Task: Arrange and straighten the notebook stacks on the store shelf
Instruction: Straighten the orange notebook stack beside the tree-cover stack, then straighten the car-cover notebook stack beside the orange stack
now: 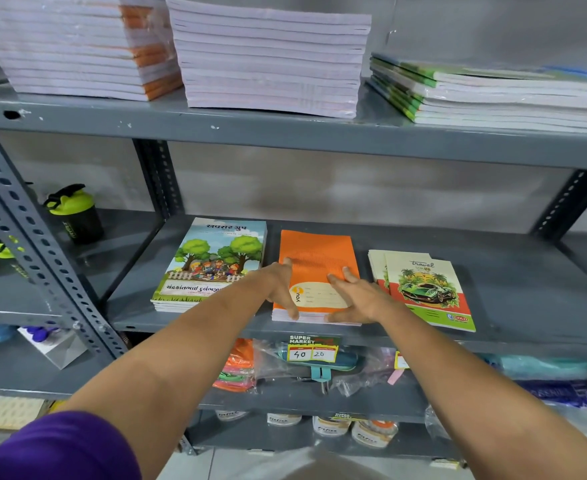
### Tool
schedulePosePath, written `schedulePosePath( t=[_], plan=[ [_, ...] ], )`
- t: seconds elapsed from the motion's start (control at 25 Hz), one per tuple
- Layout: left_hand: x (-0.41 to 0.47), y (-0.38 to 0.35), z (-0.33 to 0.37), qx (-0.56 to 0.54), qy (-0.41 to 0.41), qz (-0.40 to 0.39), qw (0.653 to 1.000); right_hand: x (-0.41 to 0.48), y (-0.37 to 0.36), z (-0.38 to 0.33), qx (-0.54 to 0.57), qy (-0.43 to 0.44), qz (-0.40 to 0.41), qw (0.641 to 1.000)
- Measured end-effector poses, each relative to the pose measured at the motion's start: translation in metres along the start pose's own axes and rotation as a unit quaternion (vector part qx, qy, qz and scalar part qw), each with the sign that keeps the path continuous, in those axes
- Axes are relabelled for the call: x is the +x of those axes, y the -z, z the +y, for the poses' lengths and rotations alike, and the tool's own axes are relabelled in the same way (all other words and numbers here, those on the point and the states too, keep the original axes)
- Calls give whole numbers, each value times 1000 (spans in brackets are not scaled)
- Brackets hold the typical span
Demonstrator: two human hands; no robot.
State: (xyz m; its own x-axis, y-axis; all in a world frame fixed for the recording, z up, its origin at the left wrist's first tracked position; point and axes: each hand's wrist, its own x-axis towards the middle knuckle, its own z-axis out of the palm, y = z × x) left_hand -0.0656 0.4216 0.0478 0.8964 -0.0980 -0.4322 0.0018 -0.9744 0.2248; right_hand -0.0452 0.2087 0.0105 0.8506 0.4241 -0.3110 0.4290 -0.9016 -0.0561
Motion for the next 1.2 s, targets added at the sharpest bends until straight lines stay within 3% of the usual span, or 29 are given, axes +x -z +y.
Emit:
schedulePosePath(
  t=[0.76, 0.92, 1.08, 1.2],
  plan=[
    [-7, -26, -7, 12, 22, 99, 995, -5, -1, 0, 64, -1, 8, 998],
    [-11, -21, 3, 5, 53, 56, 997, -11, 0, 3, 75, 7, 2, 997],
    [-9, 6, 32, 54, 128, 2, 990, -30, 11, 28, 123, 12, 58, 991],
    [-3, 11, 68, 108, 90, 52, 989, -47, 15, 62, 189, -2, 157, 969]
  ],
)
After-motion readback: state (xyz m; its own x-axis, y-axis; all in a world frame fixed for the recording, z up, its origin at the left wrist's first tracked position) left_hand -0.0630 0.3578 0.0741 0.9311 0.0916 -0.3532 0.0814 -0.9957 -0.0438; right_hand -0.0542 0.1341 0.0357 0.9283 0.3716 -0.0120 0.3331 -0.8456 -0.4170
